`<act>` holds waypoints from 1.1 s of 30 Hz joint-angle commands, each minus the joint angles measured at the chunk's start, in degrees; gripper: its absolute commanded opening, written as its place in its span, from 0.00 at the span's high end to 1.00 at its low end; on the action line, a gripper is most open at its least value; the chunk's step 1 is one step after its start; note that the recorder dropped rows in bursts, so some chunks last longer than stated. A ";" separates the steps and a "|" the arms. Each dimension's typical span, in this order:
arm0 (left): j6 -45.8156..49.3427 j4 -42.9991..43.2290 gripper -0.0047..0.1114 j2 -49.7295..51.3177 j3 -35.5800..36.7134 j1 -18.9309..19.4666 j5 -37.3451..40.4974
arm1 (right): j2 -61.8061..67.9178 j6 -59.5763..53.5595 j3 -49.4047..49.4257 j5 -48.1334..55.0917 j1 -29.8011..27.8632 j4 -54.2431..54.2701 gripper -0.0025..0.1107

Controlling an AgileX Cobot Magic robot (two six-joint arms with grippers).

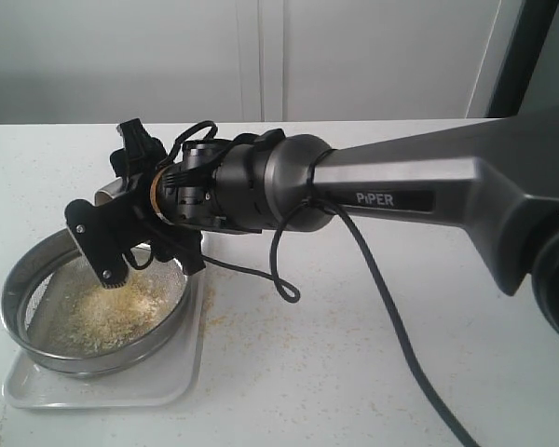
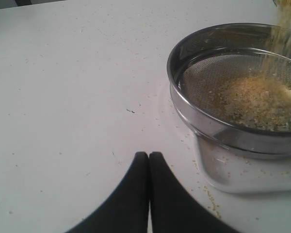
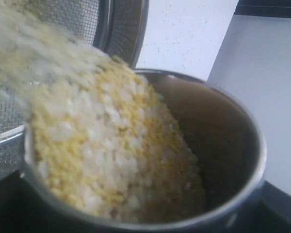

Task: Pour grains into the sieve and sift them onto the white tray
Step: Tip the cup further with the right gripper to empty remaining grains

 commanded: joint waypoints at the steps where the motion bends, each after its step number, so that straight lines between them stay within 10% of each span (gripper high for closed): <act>1: -0.25 -0.44 0.96 -0.28 0.11 0.12 -0.12 | -0.72 -0.38 -0.54 -0.23 0.15 -0.98 0.98; 33: -0.25 -0.44 0.96 -0.28 0.11 0.12 -0.12 | -0.72 -0.38 -0.54 4.17 2.36 -6.83 0.98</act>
